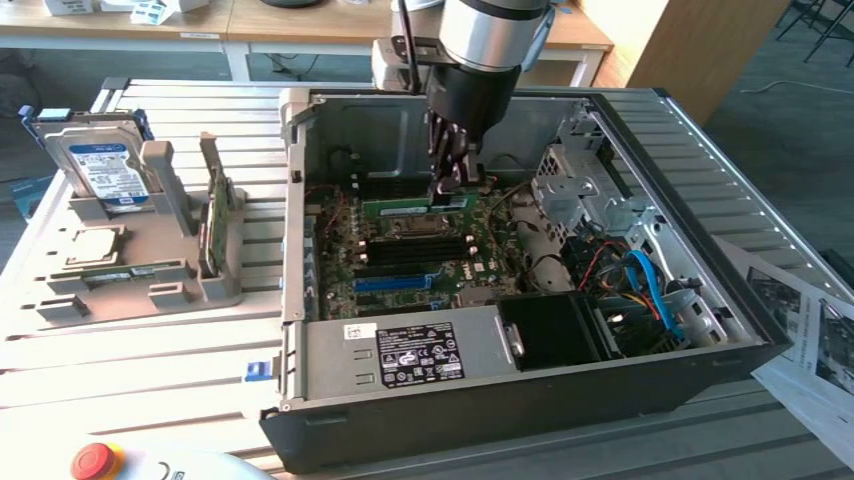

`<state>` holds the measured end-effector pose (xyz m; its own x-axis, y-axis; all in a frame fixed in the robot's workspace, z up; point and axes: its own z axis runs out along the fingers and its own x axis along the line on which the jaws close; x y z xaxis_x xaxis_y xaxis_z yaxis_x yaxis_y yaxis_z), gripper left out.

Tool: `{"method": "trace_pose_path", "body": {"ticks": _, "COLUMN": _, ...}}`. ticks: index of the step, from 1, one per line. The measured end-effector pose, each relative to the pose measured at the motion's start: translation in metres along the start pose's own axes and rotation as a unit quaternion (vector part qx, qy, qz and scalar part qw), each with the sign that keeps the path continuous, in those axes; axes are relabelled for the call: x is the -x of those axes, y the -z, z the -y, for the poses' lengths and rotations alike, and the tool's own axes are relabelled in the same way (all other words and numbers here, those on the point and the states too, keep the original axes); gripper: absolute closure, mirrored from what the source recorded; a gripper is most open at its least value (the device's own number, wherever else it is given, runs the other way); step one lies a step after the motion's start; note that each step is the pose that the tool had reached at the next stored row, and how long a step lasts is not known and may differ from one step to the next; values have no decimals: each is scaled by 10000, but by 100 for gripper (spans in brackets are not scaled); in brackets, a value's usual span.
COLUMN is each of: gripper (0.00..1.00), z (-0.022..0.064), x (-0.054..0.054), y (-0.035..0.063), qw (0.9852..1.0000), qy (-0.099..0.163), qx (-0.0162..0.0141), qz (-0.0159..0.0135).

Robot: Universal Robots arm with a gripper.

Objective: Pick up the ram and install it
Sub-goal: 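Pick up the ram and move it above insertion slot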

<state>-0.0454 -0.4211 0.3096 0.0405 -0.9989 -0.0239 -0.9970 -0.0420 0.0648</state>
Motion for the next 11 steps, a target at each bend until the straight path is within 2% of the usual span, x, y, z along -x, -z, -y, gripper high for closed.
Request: {"method": "trace_pose_path", "body": {"ticks": 11, "gripper": 88, "z": 2, "x": 0, "y": -22, "qw": 10000, "qy": -48, "qx": -1, "qz": 3}}
